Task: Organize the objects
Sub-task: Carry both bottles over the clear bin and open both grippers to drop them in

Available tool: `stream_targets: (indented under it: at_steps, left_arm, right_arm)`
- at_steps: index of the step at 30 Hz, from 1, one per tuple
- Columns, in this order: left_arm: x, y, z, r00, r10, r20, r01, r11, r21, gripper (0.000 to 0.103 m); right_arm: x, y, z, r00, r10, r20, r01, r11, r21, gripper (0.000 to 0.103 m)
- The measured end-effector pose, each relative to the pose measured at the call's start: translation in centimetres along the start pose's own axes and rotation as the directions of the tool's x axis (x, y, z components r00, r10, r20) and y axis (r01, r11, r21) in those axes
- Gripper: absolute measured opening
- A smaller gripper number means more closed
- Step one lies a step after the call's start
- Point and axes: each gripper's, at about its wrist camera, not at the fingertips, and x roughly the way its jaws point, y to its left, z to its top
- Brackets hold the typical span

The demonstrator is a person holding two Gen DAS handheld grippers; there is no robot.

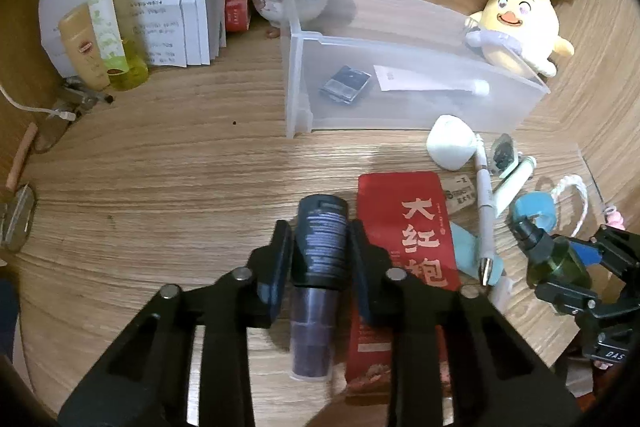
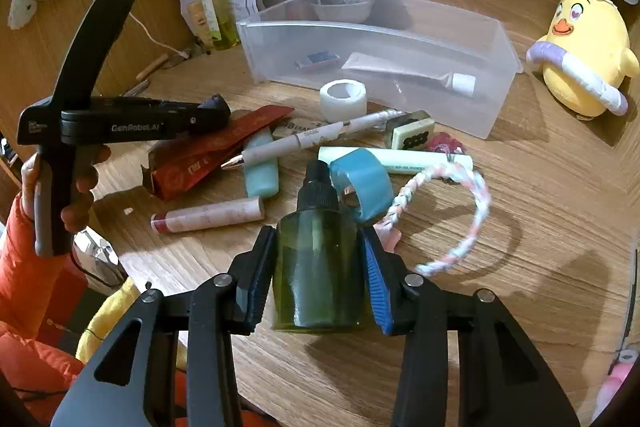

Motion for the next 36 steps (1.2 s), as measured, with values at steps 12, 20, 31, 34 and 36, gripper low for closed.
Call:
stream_targets:
  at_steps: [12,20,31,34,36]
  left_arm:
    - [-2.6,-0.1,0.6,0.997,-0.011,0.078,0.013,1.0,-0.024,0.025]
    - [-4.8,-0.8,1.9,0.987,-0.023,0.161,0.027,0.999,-0.022,0.025]
    - [-7.0,-1.8,4.2,0.964,-0.072,0.256,0.081,0.997,-0.022,0.025]
    - [-7.5,-2.2,4.8,0.96,-0.066,0.273,0.07,0.998,-0.004,0.025]
    - [-7.6,-2.4,5.3,0.959,-0.061,0.278,0.062,0.998,0.003,0.025]
  right_arm:
    - [-2.8,-0.3,0.9,0.995,0.011,0.096,-0.013,1.0,0.023,0.039]
    - [-4.2,-1.1,2.8,0.984,-0.012,0.18,0.005,0.999,0.04,0.039]
    - [-5.0,-3.4,5.9,0.962,-0.068,0.265,0.048,0.996,0.079,0.039]
    - [-5.1,-4.1,6.9,0.956,-0.08,0.283,0.056,0.994,0.09,0.039]
    - [-5.1,-4.5,7.5,0.952,-0.084,0.293,0.059,0.994,0.094,0.039]
